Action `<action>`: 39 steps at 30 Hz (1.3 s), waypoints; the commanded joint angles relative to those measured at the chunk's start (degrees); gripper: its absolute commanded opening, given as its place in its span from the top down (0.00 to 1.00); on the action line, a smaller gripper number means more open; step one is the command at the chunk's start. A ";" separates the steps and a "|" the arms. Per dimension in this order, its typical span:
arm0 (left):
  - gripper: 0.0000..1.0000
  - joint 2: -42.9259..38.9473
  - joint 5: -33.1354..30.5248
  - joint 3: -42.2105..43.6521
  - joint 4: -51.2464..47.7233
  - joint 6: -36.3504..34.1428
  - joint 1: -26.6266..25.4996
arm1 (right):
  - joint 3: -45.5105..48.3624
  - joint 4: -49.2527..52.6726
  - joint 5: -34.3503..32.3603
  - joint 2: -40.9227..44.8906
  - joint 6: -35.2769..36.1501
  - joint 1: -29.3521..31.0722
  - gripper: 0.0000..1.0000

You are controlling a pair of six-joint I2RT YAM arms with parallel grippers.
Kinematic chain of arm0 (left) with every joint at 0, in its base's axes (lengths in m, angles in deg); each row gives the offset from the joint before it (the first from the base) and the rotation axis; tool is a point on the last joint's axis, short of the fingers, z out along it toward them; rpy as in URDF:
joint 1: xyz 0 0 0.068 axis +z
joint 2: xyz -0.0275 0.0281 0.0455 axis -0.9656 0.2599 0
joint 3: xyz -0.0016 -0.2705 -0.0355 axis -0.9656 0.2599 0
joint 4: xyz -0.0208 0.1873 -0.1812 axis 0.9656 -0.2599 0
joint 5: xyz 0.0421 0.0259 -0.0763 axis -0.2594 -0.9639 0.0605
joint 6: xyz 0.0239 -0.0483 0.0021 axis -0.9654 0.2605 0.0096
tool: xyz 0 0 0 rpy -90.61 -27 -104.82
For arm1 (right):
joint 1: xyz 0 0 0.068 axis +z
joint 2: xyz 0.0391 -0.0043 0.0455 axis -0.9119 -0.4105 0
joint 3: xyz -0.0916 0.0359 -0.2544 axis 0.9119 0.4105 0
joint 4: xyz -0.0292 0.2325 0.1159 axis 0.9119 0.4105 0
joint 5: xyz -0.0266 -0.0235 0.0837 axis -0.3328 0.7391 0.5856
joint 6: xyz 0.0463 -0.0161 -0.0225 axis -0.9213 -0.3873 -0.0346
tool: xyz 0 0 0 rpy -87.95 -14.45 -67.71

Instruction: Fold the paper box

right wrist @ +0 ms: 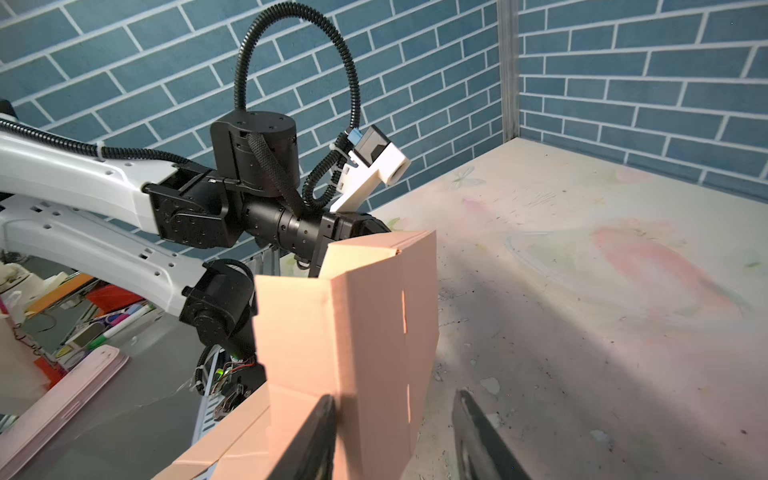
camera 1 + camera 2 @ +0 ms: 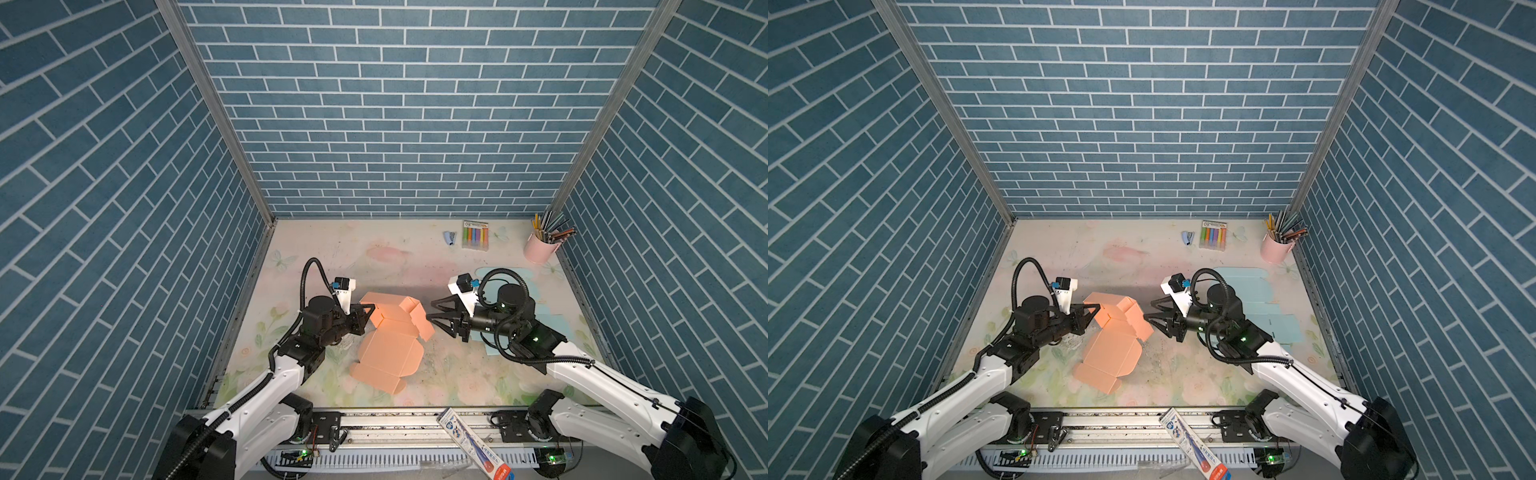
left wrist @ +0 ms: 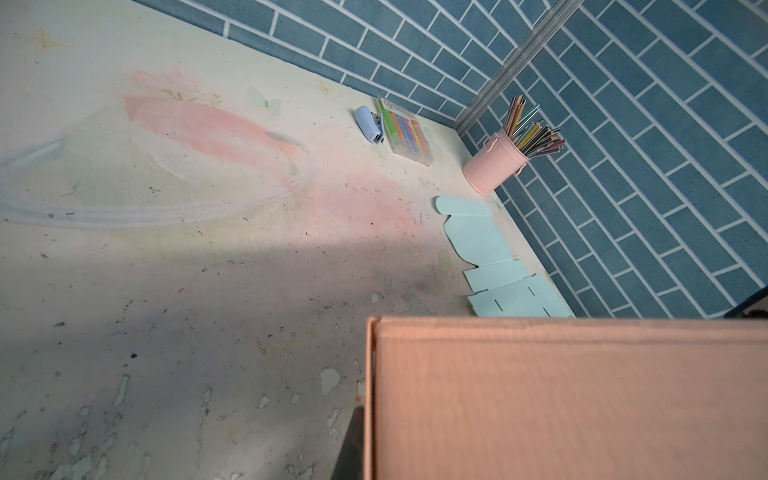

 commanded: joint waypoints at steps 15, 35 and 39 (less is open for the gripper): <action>1.00 4.09 -8.92 0.43 0.94 -1.20 0.35 | -8.23 2.57 -26.59 -14.00 3.28 14.46 0.63; 1.00 4.59 -24.15 -0.48 -0.34 5.14 -7.73 | -20.88 12.51 -58.77 -30.17 -4.04 25.36 0.68; 1.00 3.30 -27.02 -1.30 -1.63 6.44 -9.93 | -23.64 17.64 -66.50 -32.83 -5.31 26.11 0.68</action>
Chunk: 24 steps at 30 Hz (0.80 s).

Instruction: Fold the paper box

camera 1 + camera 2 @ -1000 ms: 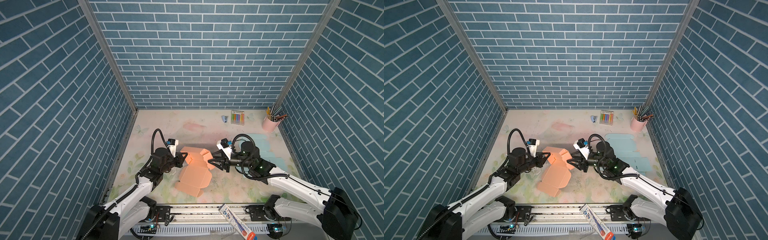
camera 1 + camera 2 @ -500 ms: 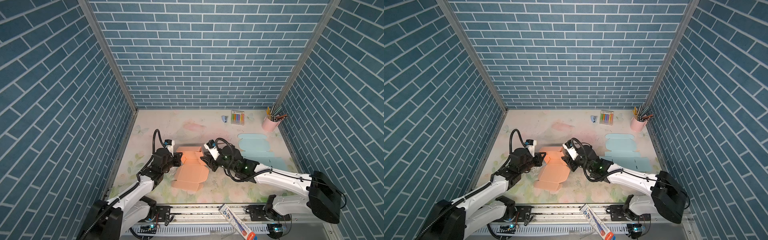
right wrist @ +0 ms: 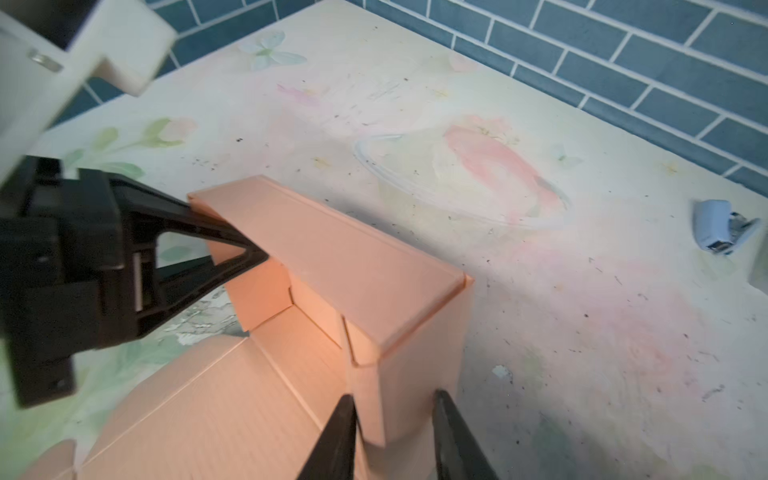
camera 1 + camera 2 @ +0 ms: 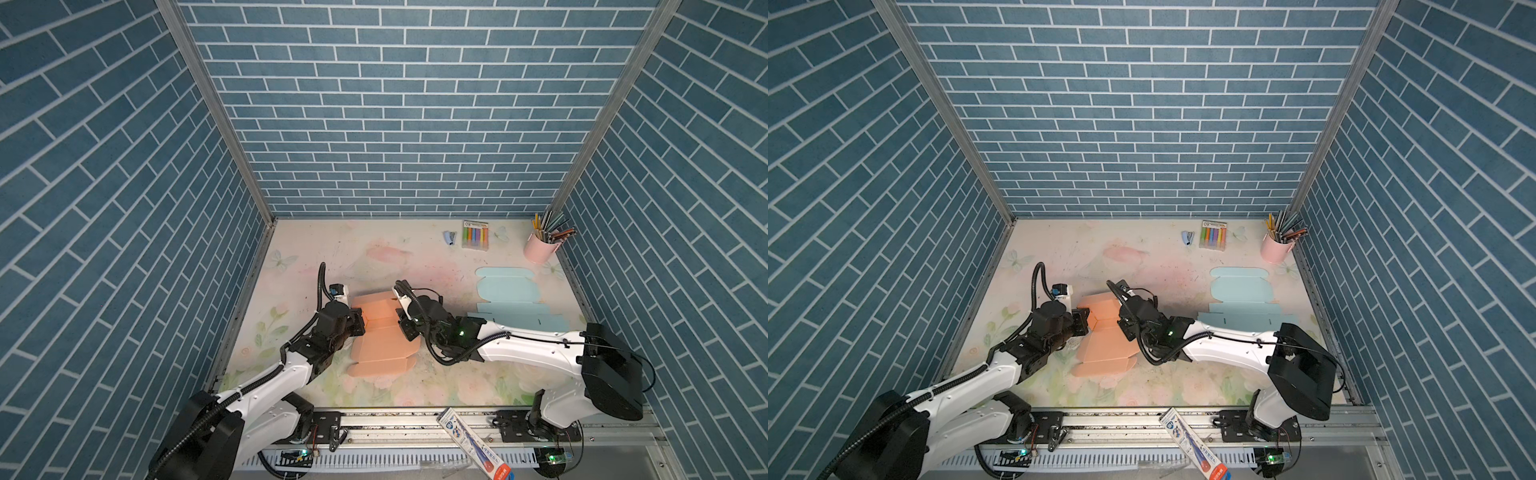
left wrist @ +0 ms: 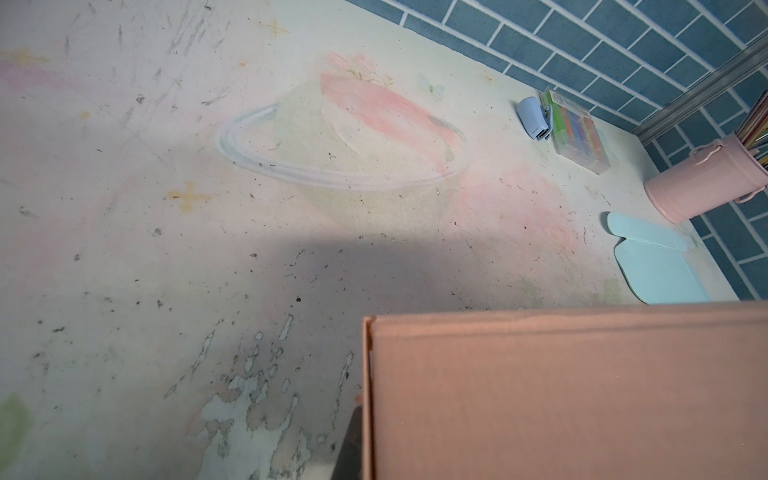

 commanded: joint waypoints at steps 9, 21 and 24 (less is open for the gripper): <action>1.00 -2.37 -4.04 -2.69 1.01 4.45 -7.79 | -5.35 7.18 -18.21 -4.33 -1.66 2.79 0.74; 1.00 -0.74 -9.70 -3.71 3.46 9.10 -14.90 | -10.43 14.26 -35.03 -11.90 -1.17 4.78 0.79; 1.00 -0.68 -10.11 -3.67 3.90 9.69 -15.57 | -9.44 14.13 -36.90 -11.19 -1.19 4.78 0.83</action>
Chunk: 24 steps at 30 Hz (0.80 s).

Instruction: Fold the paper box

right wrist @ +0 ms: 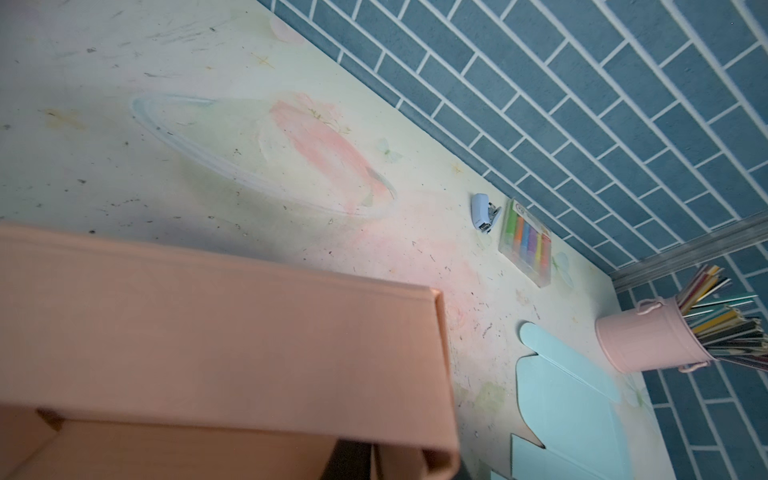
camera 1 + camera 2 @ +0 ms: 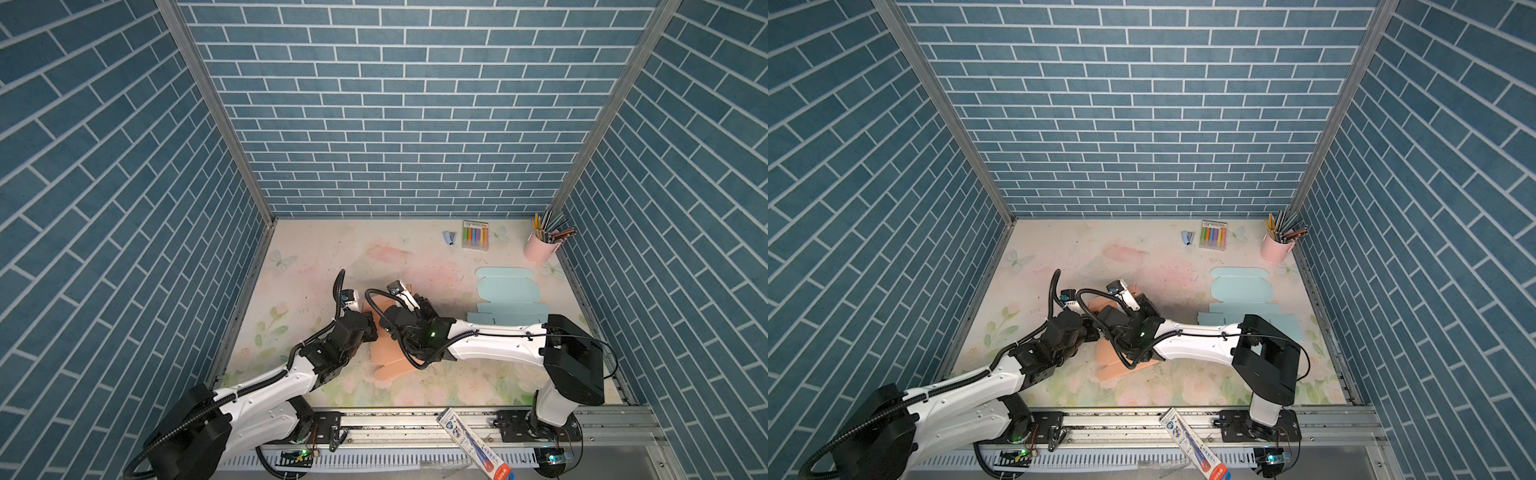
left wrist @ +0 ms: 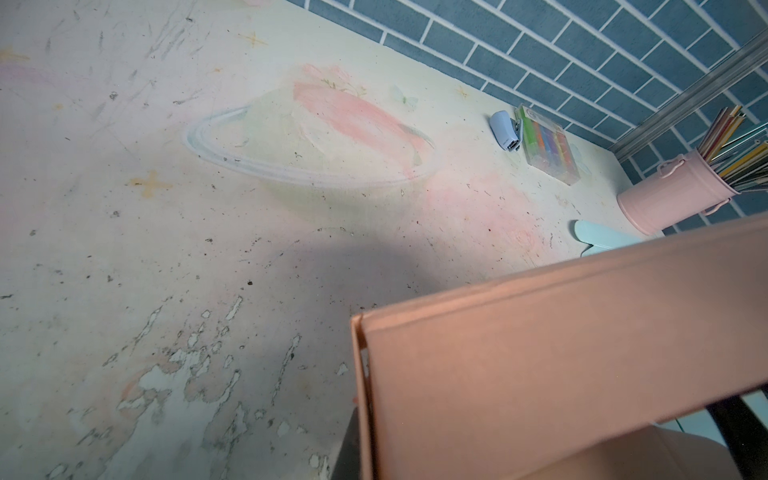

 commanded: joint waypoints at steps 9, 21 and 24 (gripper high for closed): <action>1.00 0.40 1.87 -3.58 6.26 2.23 -4.68 | -2.20 3.81 -9.51 -2.90 0.09 0.22 0.93; 1.00 0.07 -3.48 -2.92 5.59 0.84 -4.36 | 0.95 1.11 -3.36 7.88 -3.65 6.38 0.58; 1.00 -0.30 -4.12 -2.10 6.56 -2.31 -2.90 | 4.17 -0.43 3.10 13.96 -5.57 8.93 0.47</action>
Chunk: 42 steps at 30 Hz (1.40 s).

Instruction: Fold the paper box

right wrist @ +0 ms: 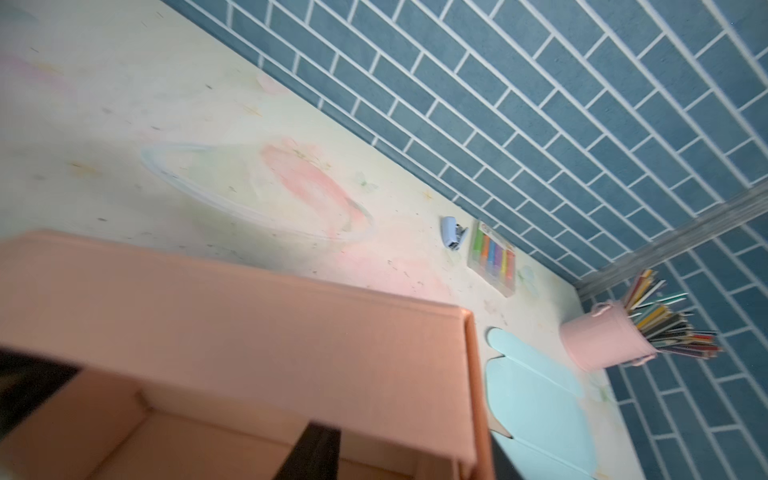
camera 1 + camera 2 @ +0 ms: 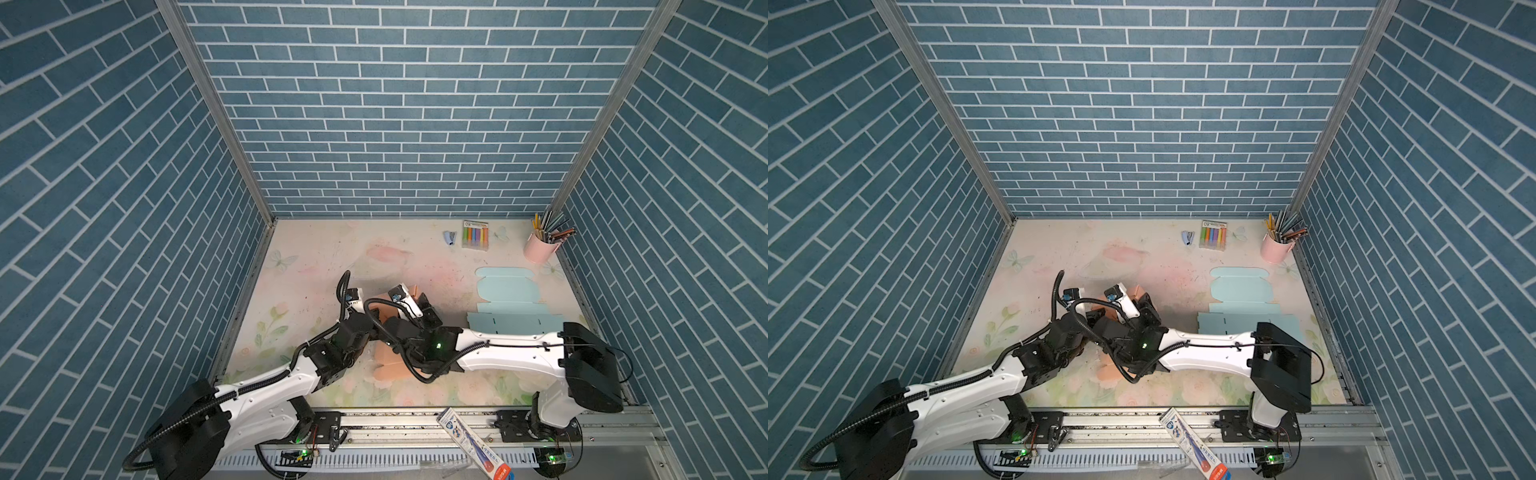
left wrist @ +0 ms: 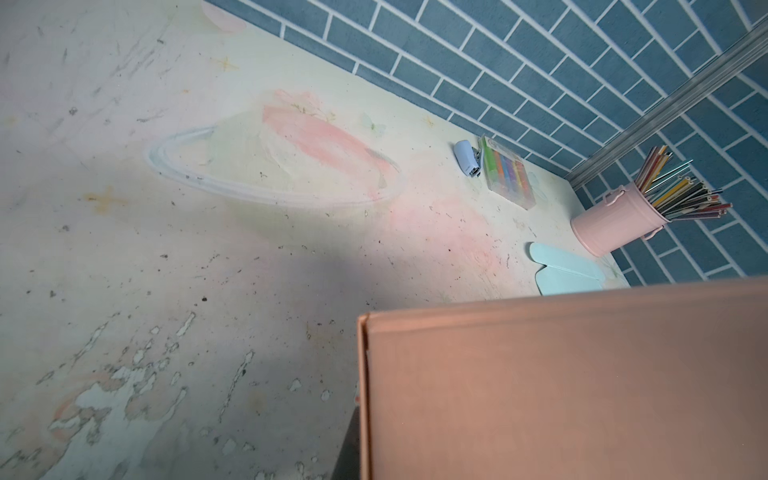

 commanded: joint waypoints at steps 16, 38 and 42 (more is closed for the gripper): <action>1.00 -3.54 10.98 5.62 16.86 -38.08 0.82 | 9.56 -6.98 59.91 33.70 -2.83 -17.76 0.28; 1.00 19.70 11.12 5.36 32.70 -44.02 0.16 | 18.00 -21.54 84.49 7.37 -7.12 -27.07 0.31; 0.99 22.39 11.11 5.46 34.20 -43.86 0.18 | 18.00 -18.26 80.01 6.89 -5.55 -27.02 0.33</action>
